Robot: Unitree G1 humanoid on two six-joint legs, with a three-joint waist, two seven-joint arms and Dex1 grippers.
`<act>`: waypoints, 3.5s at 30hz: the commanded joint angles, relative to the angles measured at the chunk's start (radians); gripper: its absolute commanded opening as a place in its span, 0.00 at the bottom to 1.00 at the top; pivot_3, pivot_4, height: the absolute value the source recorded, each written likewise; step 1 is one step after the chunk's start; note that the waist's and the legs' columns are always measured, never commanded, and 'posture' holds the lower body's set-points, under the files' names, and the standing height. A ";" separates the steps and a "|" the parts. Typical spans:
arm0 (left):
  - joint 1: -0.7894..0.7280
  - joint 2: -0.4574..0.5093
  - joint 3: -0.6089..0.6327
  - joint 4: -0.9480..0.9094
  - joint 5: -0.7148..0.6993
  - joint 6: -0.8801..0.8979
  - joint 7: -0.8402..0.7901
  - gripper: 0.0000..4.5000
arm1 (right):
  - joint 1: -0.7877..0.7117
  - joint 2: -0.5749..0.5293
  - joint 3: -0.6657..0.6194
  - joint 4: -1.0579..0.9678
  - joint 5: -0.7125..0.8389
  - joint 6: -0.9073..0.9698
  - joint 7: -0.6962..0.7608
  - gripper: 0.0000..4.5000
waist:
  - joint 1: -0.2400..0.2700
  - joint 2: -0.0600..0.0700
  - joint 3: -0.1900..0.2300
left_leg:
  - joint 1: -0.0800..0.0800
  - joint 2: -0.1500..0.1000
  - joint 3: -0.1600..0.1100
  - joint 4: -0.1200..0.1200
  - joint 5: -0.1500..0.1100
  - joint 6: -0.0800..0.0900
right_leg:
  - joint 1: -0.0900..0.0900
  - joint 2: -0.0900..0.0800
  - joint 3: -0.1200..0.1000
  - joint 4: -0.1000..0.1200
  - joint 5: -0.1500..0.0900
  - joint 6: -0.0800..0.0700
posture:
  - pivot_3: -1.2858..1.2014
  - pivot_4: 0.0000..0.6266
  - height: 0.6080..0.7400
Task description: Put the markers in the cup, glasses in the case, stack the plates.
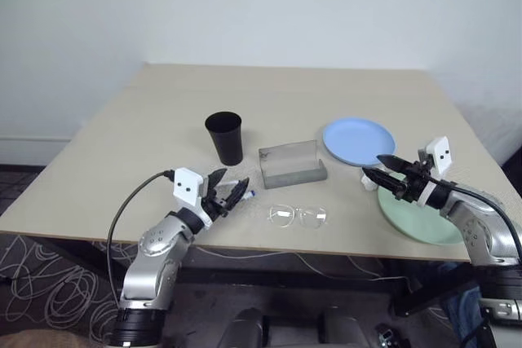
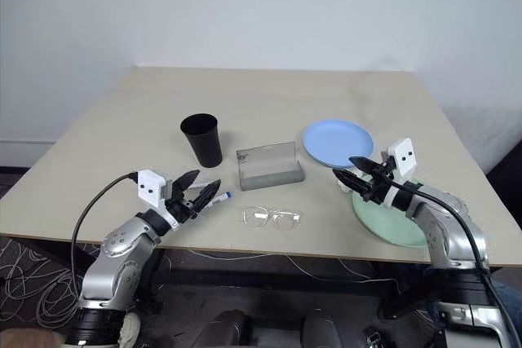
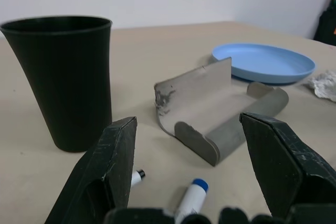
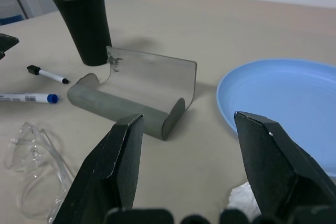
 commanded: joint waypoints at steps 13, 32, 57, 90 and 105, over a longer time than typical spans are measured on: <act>-0.016 0.045 0.022 -0.010 -0.008 -0.010 -0.057 0.73 | 0.012 0.039 -0.034 -0.047 0.017 -0.044 -0.040 0.66 | -0.002 0.000 0.000 | 0.000 0.001 0.001 0.000 0.000 0.000 | 0.000 0.000 0.000 -0.001 0.000 0.000 | 0.52 0.00 1.00; -0.078 0.053 -0.006 0.002 -0.025 0.024 -0.131 0.73 | 0.038 0.036 0.018 -0.091 -0.105 -0.040 -0.152 0.66 | 0.000 0.000 0.000 | -0.001 0.001 0.002 0.000 0.000 0.000 | -0.001 -0.001 -0.001 -0.001 0.000 0.000 | 0.52 0.00 1.00; -0.172 0.030 -0.184 0.015 -0.065 0.103 -0.324 0.73 | 0.150 -0.051 0.068 -0.435 -0.164 0.539 -0.415 0.66 | 0.000 0.000 0.000 | -0.004 0.006 0.005 0.000 0.000 0.000 | -0.002 0.000 -0.003 -0.011 0.000 0.000 | 0.52 0.00 1.00; -0.171 0.001 -0.184 0.021 -0.030 0.085 -0.285 0.74 | -0.119 0.001 0.240 -0.211 -0.474 0.655 -0.664 0.01 | 0.001 -0.002 0.000 | -0.004 0.010 0.012 0.000 -0.001 0.002 | 0.000 0.000 -0.004 -0.013 0.000 0.000 | 0.52 0.00 1.00; -0.203 -0.009 -0.181 0.053 -0.019 0.077 -0.292 0.74 | -0.392 0.066 0.271 0.253 -0.431 0.065 -0.397 0.01 | -0.008 -0.002 0.000 | -0.001 0.010 0.014 -0.003 0.001 0.007 | 0.001 0.001 -0.003 -0.011 0.003 0.002 | 0.52 0.00 1.00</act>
